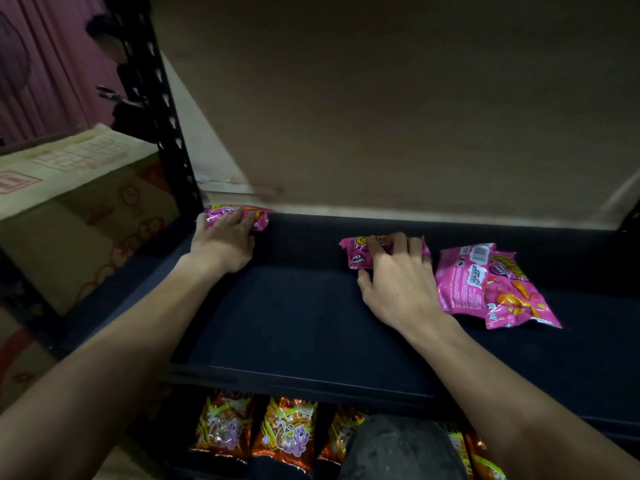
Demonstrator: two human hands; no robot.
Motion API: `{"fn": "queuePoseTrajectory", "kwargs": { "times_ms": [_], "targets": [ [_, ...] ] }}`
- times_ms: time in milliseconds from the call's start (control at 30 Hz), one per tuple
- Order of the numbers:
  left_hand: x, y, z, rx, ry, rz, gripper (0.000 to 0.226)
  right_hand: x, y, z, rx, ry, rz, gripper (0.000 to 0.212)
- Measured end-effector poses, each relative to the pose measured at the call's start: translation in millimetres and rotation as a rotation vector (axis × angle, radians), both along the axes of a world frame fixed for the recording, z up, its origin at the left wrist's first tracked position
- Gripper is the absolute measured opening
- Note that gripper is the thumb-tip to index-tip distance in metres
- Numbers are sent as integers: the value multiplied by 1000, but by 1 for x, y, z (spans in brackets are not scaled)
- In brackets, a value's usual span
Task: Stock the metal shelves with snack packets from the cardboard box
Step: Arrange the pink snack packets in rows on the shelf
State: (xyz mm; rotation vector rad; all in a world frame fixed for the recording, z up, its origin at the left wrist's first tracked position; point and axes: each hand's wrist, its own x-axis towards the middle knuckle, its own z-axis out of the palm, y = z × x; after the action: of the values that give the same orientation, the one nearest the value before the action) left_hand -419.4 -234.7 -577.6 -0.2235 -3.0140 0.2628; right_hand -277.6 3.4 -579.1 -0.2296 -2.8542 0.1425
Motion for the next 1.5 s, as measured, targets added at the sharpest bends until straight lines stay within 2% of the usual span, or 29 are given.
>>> {"fn": "queuePoseTrajectory", "kwargs": {
  "times_ms": [267,433,533,600,667,767,800,900,1033,1100,1300,1400,1500],
  "targets": [
    [-8,-6,4,44,1,35,56,5,-5,6,-60,-21,70,60],
    [4,5,5,101,102,10,58,15,-4,12,-225,-12,217,62],
    [25,41,5,276,170,-144,49,26,13,20,-264,66,204,43],
    [40,69,10,483,54,-228,41,33,25,25,-239,111,142,32],
    [51,93,17,610,-96,-206,51,39,36,29,-162,124,40,31],
    [58,113,23,545,-257,-41,92,49,50,32,-56,104,-142,34],
    [59,116,23,539,-293,6,97,52,53,32,-39,90,-185,35],
    [58,117,21,598,-315,25,85,57,56,25,-3,35,-222,35],
    [63,104,9,907,-250,-33,47,58,49,19,16,19,-202,36],
    [67,97,5,1007,-214,-71,39,57,44,19,17,18,-194,37],
    [72,59,11,1317,-263,-31,65,56,33,17,-8,17,-139,38],
    [65,25,15,1431,-186,-22,62,55,27,14,-11,19,-128,37],
    [54,-11,15,1490,-30,-6,58,53,23,11,-7,28,-118,35]
  ]
}}
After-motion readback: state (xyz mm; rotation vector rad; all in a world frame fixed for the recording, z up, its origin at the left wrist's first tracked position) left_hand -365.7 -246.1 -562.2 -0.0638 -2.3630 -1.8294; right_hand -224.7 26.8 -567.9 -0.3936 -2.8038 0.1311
